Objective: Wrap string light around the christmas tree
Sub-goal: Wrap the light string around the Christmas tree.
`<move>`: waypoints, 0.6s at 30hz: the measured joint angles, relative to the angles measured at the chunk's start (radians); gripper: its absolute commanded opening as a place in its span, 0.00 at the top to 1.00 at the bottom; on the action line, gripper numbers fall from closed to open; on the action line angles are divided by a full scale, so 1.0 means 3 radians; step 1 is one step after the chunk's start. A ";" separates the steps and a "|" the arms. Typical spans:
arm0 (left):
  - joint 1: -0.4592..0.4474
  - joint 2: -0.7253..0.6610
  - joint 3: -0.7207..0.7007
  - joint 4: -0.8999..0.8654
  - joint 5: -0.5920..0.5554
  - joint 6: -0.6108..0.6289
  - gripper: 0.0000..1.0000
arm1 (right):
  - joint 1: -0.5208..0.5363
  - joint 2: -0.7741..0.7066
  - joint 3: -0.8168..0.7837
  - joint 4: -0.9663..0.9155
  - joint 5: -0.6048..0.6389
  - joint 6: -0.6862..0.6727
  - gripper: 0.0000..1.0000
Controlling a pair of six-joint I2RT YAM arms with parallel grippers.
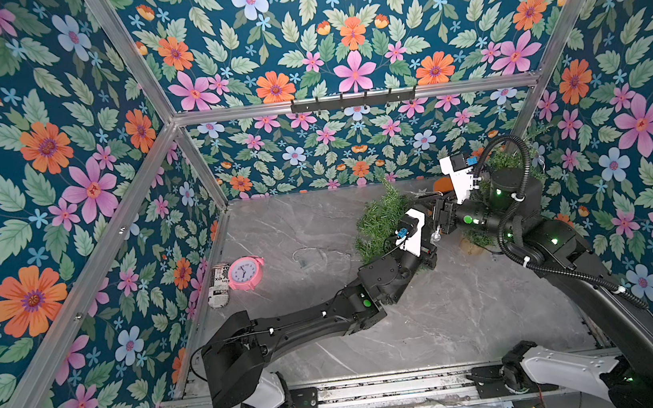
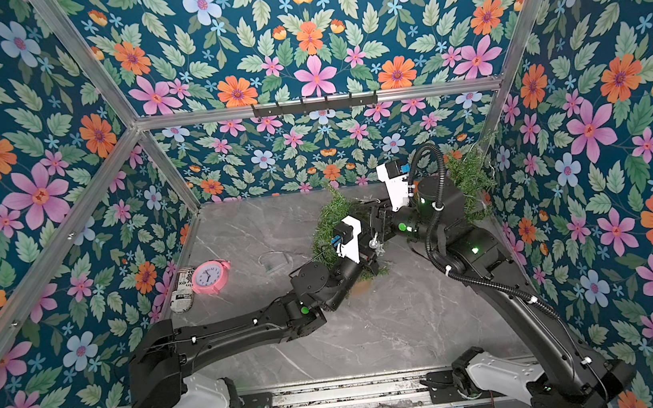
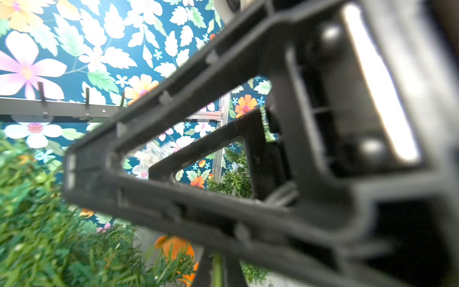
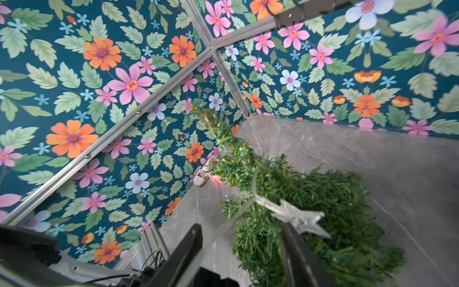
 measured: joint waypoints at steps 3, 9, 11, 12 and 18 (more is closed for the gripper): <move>-0.0001 -0.0109 0.0001 -0.0144 0.0201 -0.0078 1.00 | 0.0000 0.0039 0.0052 -0.0052 0.0300 -0.0165 0.36; 0.0000 -0.0300 -0.0003 -0.0484 0.0558 -0.0225 1.00 | -0.0108 0.0181 0.0159 -0.0113 0.0640 -0.0343 0.25; -0.0001 -0.0366 -0.0029 -0.0559 0.0621 -0.0276 1.00 | -0.0235 0.0211 0.0201 -0.0126 0.0662 -0.0341 0.20; -0.0001 -0.0392 -0.0034 -0.0587 0.0650 -0.0287 1.00 | -0.0298 0.0216 0.0212 -0.0123 0.0666 -0.0338 0.17; -0.0001 -0.0465 -0.0024 -0.0651 0.0800 -0.0383 1.00 | -0.0521 0.0237 0.0306 -0.0122 0.0706 -0.0350 0.13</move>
